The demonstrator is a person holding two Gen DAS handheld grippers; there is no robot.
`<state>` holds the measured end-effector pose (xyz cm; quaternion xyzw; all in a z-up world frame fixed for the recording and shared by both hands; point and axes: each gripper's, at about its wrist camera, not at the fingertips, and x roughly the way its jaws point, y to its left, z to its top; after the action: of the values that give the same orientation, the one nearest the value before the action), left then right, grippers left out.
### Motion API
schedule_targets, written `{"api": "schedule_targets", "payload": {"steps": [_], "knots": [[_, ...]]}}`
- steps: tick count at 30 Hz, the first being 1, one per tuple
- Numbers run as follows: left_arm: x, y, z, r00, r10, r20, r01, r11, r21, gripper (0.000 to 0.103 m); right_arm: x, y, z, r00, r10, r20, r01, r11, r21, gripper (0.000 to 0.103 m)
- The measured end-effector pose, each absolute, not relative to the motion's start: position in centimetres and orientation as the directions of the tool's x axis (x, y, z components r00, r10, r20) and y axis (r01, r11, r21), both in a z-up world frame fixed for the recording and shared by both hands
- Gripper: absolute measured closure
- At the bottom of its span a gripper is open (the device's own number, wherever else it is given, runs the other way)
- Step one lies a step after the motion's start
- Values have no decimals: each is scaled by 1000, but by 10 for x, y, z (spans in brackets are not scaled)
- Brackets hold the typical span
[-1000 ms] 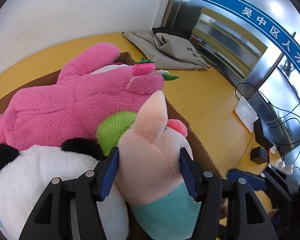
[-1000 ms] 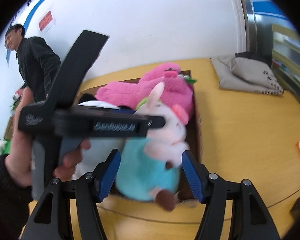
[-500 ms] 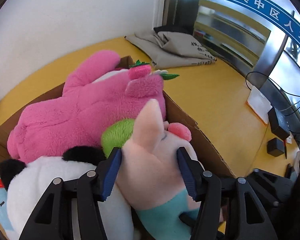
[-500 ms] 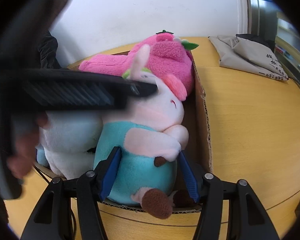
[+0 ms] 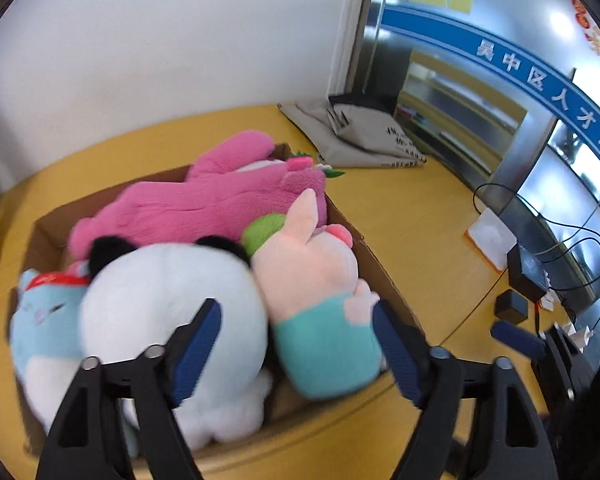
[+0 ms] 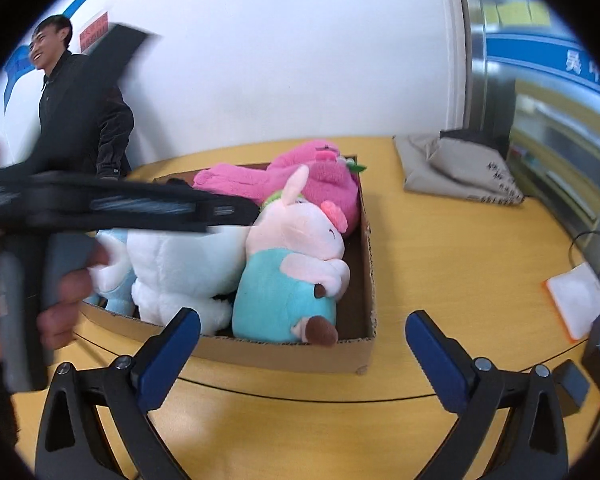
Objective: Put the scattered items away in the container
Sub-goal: 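Open both grippers to release the pig plush in the box, then withdraw both grippers from the box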
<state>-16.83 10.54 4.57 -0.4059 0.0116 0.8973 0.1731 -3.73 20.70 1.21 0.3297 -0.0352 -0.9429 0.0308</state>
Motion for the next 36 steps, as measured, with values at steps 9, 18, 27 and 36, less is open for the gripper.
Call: {"api": "schedule_targets", "payload": {"steps": [9,18,27,36], "knots": [[-26,24,57,-729,126,-672,-114,-992,-62,0,-5,177,10,-779,-39,-626,40,-999,11,0],[37,-7,33,-732,65,-678,-27,-997,-66,0,29,157,20,-797,-35,-603,52,-999,-10,0],[41,4,18,-718,90,-690,-26,-994,-103,0,40,151,14,-783,-14,-622,41,-999,-29,0],[32,1,11,-712,103,-695,-25,-992,-122,0,39,146,9,-766,24,-643,25,-997,-67,0]]}}
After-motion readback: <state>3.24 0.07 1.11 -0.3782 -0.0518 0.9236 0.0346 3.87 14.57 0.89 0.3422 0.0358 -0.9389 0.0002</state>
